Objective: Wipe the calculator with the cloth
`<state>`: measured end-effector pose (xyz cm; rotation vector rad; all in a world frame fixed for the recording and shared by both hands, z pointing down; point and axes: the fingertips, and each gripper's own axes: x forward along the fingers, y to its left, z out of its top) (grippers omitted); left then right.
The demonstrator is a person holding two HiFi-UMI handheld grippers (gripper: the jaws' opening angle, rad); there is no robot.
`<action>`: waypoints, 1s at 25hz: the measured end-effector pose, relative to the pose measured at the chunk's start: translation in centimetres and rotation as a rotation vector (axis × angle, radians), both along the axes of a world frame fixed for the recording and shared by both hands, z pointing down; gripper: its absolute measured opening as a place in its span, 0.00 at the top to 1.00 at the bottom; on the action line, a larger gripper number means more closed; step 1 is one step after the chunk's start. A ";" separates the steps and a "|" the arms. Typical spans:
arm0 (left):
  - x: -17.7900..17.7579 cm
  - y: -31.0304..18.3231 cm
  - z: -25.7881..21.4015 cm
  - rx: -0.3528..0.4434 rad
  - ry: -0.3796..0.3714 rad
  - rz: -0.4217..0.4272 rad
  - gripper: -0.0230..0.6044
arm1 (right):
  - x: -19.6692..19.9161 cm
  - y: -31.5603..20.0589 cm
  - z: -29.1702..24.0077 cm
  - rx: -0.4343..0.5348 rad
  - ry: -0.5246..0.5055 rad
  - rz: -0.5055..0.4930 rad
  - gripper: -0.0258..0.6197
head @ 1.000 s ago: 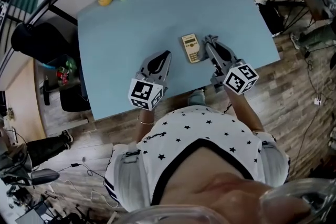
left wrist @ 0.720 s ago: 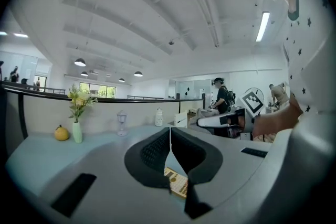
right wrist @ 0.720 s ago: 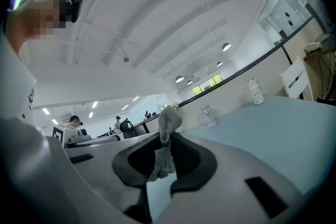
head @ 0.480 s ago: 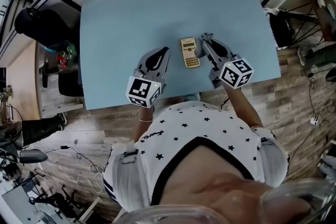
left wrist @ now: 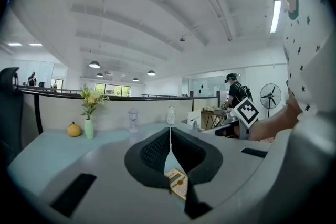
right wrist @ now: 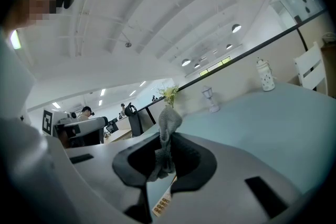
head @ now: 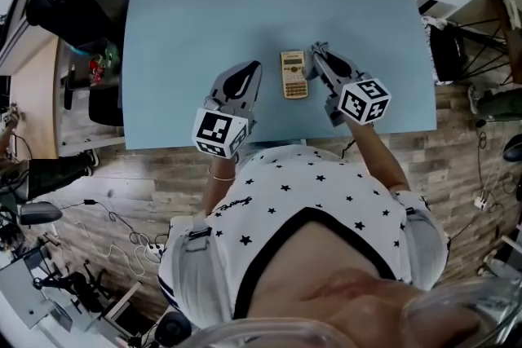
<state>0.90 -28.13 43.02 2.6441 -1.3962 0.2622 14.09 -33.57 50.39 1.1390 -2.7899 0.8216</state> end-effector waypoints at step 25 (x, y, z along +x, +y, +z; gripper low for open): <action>-5.6 -3.8 0.5 -0.020 -0.006 -0.099 0.91 | -8.5 -2.8 9.6 -0.107 0.287 -0.244 0.88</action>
